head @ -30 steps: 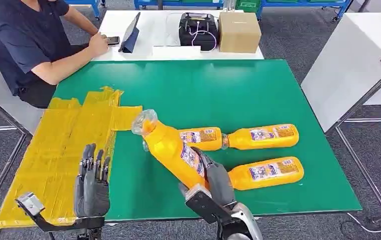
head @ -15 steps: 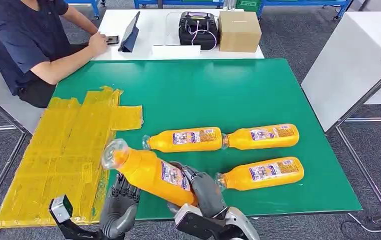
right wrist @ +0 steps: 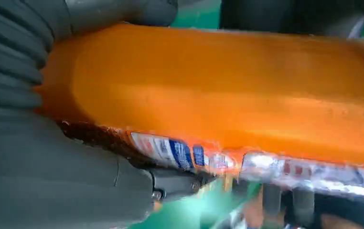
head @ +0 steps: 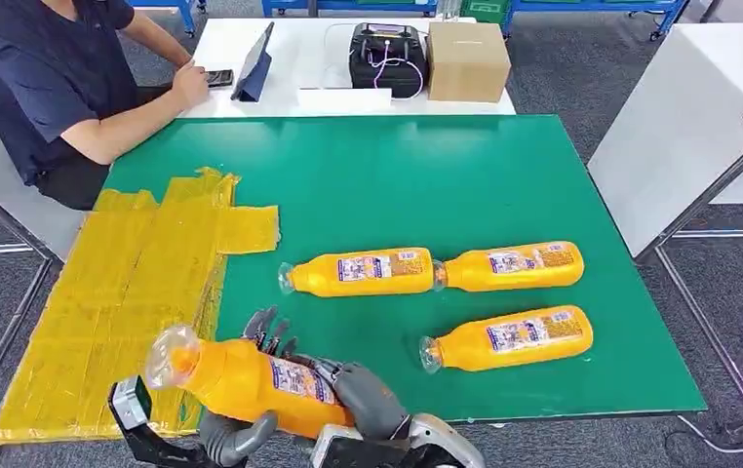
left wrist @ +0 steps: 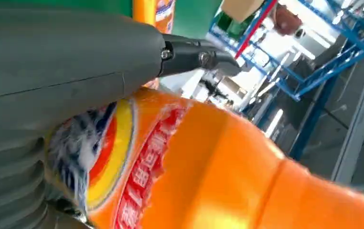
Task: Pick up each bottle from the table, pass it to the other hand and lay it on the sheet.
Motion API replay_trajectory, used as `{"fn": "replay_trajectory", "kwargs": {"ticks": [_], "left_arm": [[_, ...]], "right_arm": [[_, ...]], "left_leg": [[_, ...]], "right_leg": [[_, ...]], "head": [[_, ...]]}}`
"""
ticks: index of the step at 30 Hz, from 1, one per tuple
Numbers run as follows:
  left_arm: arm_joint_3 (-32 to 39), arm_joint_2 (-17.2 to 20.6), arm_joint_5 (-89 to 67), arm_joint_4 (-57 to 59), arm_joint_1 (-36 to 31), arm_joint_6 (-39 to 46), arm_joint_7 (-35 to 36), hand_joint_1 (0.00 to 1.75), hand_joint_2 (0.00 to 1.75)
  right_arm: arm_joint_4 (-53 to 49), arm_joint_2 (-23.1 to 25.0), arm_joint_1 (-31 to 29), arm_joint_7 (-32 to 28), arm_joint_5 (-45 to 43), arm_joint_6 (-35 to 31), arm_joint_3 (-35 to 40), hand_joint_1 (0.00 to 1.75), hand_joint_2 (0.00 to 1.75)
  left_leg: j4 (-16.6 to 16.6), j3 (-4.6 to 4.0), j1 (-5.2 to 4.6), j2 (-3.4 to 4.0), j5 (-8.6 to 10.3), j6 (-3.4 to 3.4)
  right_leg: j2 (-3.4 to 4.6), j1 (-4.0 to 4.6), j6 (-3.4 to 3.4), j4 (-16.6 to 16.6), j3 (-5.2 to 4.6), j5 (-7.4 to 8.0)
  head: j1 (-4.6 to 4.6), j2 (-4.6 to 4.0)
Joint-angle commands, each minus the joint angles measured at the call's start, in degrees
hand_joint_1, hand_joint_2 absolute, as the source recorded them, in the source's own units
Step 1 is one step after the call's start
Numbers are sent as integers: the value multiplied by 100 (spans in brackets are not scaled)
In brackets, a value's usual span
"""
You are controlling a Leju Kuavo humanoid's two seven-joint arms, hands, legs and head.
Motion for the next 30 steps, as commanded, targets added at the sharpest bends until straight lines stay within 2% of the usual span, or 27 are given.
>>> {"fn": "replay_trajectory", "kwargs": {"ticks": [1, 9, 15, 19, 20, 21, 23, 24, 25, 27, 28, 30], "left_arm": [[-450, 159, -26, 782, -654, -93, -134, 171, 175], [-503, 168, -318, 647, -654, 97, -300, 175, 175], [-525, 167, -408, 653, -667, 166, -325, 175, 175], [-456, 227, -1123, 226, -497, 811, -456, 175, 175], [-448, 239, -1141, 124, -469, 826, -430, 175, 175], [-380, 221, -1428, 9, -430, 1099, -433, 175, 175], [-200, 157, -2261, -343, -328, 1776, -458, 175, 175], [17, 70, -2948, -591, -266, 2302, -413, 175, 175], [167, -28, -3556, -734, -245, 2701, -410, 175, 175], [362, -139, -4076, -877, -272, 2908, -322, 175, 175], [481, -133, -4871, -968, -240, 3469, -267, 175, 175], [685, -134, -5421, -1061, -211, 3704, -246, 175, 175]], "right_arm": [[1485, -161, -821, -239, -1249, 828, 1053, 175, 175], [1459, -279, -874, -194, -1489, 704, 1117, 175, 175], [1450, -337, -853, -194, -1511, 629, 1108, 175, 175], [837, -890, -511, -318, -1357, 281, 909, 175, 175], [719, -955, -469, -318, -1364, 281, 863, 148, 175], [545, -990, -354, -312, -1248, 83, 736, 3, 175], [53, -1113, -60, -208, -1050, -230, 421, 0, 175], [-405, -1279, 111, 92, -595, -559, 250, 0, 0], [-980, -1430, 307, 276, -617, -610, 66, 0, 0], [-1603, -1598, 544, 514, -640, -530, -198, 0, 0], [-1838, -1715, 664, 473, -363, -718, -290, 0, 0], [-2052, -1786, 828, 409, -303, -817, -459, 0, 0]], "left_leg": [[-11, 15, -2, -3, 2, -3], [-6, 7, 1, -6, 6, -1], [-8, 3, -1, -11, 4, -2], [-13, 8, -4, -21, 3, -2], [-6, 4, -2, -25, 2, 0], [-4, 0, -2, -30, 1, 0], [1, -10, -2, -22, 0, 1], [3, -12, -3, -26, -3, 1], [4, -28, -5, -14, -1, 1], [10, -33, -7, -24, 0, 5], [11, -36, -6, -26, 4, 6], [9, -34, -5, -20, 4, 4]], "right_leg": [[-5, -1, -5, -9, 16, 2], [-9, 1, -11, -6, -45, 4], [-14, -1, -11, -7, -41, 1], [-27, -4, -10, -11, -29, -6], [-29, -2, -9, -7, -37, -6], [-35, -2, -8, -6, -43, -8], [-24, -2, -8, -1, -57, -5], [-29, -3, -7, 2, -55, -11], [-17, -4, -7, 5, -55, -4], [-28, -6, 0, 12, -24, -7], [-28, -6, 0, 11, -26, -2], [-23, -4, -1, 8, -26, 0]], "head": [[2, 0], [0, 0], [0, 0], [-2, 0], [0, 0], [-2, 0], [2, 0], [0, 0], [-2, 0], [-2, 0], [0, 0], [-2, 0]]}}
